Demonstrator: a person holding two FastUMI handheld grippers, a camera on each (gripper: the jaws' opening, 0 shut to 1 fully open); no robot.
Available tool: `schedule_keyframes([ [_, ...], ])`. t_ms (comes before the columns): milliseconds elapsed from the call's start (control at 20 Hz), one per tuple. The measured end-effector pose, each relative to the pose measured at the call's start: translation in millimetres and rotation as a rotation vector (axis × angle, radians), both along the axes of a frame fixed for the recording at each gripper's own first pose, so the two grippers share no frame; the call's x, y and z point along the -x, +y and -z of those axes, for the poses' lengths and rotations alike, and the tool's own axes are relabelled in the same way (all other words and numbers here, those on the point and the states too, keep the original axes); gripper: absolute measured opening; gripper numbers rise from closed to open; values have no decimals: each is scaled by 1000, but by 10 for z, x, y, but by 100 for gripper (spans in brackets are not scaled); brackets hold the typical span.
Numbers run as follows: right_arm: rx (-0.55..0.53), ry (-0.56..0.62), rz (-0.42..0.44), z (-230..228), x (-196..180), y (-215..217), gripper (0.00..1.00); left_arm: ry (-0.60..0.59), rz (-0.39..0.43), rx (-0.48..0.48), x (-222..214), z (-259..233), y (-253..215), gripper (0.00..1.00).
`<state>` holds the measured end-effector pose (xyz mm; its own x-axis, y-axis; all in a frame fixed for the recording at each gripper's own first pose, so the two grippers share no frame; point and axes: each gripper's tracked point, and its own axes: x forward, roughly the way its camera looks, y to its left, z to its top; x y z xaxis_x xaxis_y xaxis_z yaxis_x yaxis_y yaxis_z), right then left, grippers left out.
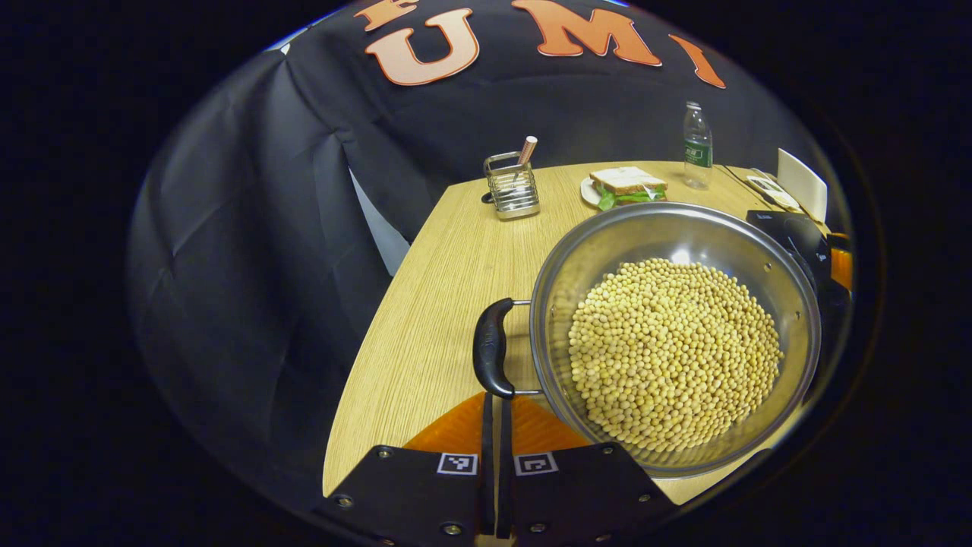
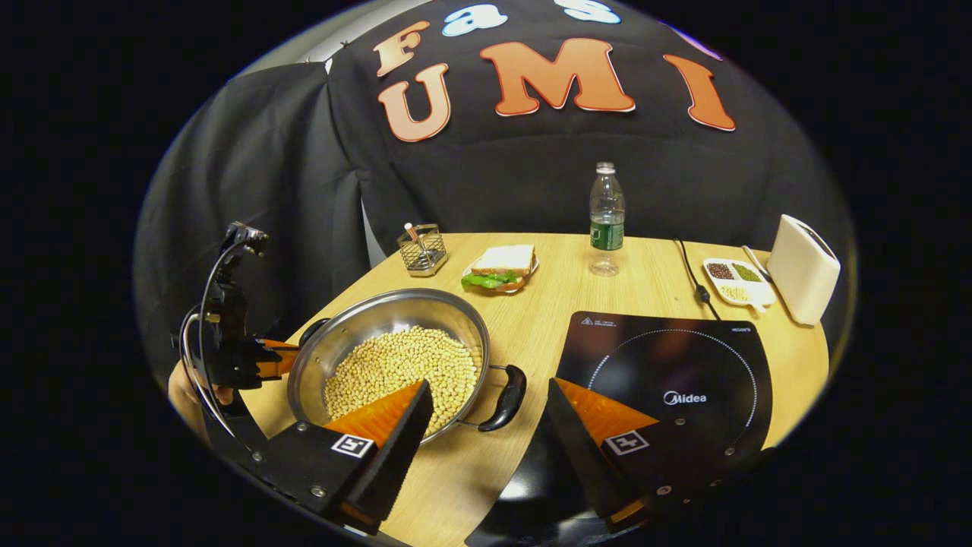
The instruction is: First push the handle of the pot to place it horizontally, then grasp the pot with both hands and set it on the induction cooktop.
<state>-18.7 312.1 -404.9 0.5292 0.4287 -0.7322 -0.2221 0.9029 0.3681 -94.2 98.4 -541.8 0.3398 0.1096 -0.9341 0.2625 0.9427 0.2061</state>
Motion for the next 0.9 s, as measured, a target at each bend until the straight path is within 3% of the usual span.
schedule_keyframes([
  [150,-9,46,19,98,-38,83,93,-11,-18,21,-12,-47,36,3],
  [350,-18,110,37,212,-56,187,90,-44,-34,62,-97,-250,75,14],
  [450,-15,129,45,257,-65,213,89,-80,-52,105,-224,-400,46,36],
  [500,-10,135,49,279,-68,218,89,-89,-61,132,-263,-470,5,57],
  [600,-9,153,60,320,-84,228,89,-105,-78,196,-372,-522,-74,80],
  [800,-42,203,83,387,-150,261,89,-78,-123,303,-512,-423,-253,82],
  [900,-62,237,77,427,-145,280,88,-54,-129,295,-524,-295,-247,82],
])
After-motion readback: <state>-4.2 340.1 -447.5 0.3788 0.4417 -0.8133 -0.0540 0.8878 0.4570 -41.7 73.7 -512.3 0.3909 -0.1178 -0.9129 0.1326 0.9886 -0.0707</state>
